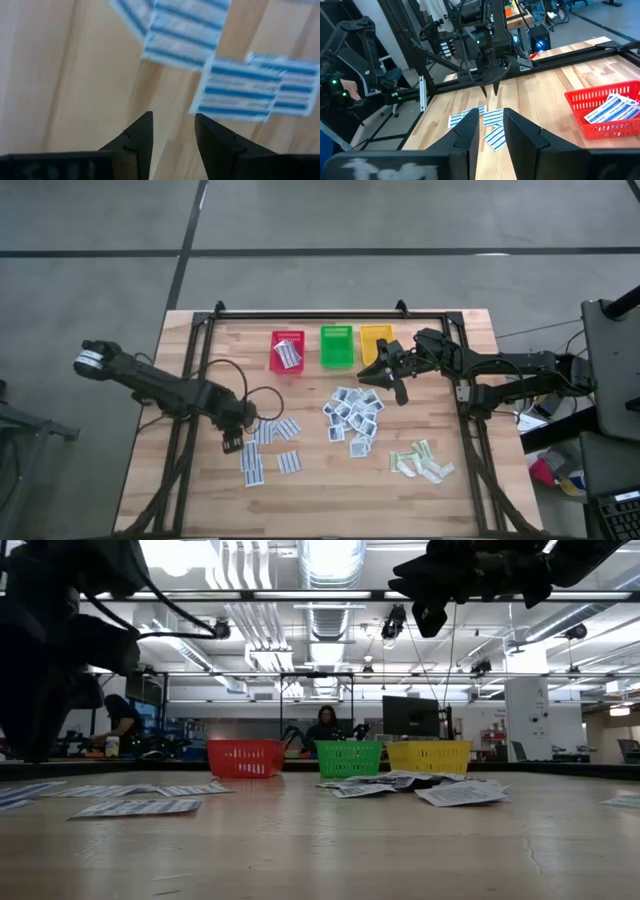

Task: Pick & Place First Aid Supplies
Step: Put the blue bandage into the red basket

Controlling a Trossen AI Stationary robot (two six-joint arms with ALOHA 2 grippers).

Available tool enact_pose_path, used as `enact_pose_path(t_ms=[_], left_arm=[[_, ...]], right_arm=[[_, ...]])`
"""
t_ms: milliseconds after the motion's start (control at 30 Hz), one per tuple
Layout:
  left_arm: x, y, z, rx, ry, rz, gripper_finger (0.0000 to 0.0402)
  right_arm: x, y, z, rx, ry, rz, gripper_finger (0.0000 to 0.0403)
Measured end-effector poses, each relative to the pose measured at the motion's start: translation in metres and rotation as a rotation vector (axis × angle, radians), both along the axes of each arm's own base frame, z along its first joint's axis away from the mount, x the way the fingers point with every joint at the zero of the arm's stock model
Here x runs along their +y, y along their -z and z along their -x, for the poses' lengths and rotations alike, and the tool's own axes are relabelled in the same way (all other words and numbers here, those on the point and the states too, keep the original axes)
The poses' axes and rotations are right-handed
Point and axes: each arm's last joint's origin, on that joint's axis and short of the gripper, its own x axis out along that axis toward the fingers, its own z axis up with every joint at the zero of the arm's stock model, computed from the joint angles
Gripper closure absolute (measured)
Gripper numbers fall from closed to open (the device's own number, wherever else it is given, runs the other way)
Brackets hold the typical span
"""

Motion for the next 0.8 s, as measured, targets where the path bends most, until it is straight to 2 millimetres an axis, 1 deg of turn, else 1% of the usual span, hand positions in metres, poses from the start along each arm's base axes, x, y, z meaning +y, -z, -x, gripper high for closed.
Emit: enact_pose_path(t_ms=[167,367,567,800], left_arm=[[-0.009,0.005,-0.007,-0.121,0.024,0.069,0.0264],[-0.014,0.006,-0.004,-0.105,0.050,0.067,0.0264],[-0.013,0.008,-0.003,-0.109,0.041,0.035,0.0264],[-0.010,0.027,0.006,-0.070,0.025,0.029,0.0264]], right_arm=[[0.000,0.000,0.000,0.000,0.000,0.000,0.0326],[0.000,0.000,0.000,0.000,0.000,0.000,0.0335],[0.000,0.000,0.000,0.000,0.000,0.000,0.0328],[0.000,0.000,0.000,0.000,0.000,0.001,0.0318]])
